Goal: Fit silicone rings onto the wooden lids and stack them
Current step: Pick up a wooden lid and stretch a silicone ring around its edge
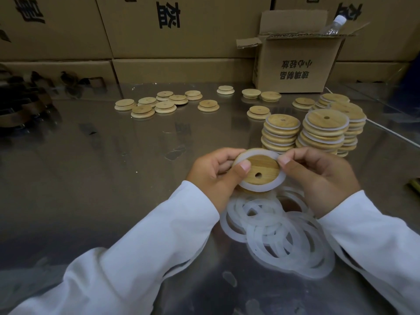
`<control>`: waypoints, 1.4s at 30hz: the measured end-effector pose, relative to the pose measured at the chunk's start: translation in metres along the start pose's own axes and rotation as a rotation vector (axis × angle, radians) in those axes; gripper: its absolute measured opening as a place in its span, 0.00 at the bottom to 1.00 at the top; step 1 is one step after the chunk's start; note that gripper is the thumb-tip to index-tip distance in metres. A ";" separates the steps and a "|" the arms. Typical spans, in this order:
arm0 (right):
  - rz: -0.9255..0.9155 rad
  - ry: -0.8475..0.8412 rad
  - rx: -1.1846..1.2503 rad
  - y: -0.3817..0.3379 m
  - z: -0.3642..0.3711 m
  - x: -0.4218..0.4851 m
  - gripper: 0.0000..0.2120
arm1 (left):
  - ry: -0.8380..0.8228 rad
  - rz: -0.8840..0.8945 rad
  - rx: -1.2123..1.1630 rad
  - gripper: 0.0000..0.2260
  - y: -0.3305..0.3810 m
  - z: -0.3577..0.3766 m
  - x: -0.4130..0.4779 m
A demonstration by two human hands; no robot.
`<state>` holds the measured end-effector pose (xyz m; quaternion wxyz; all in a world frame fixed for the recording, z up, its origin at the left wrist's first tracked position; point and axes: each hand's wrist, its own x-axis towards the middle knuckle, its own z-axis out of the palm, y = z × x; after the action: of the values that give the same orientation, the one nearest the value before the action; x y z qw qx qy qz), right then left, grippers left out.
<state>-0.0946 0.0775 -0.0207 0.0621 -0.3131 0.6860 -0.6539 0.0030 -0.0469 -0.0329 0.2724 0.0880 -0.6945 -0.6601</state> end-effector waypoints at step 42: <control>-0.226 -0.064 -0.293 -0.001 -0.005 -0.001 0.09 | 0.014 0.075 -0.012 0.09 0.005 -0.006 0.004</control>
<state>-0.0954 0.0820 -0.0192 -0.0360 -0.4144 0.7321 -0.5395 0.0044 -0.0537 -0.0269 0.3023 0.0645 -0.6913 -0.6531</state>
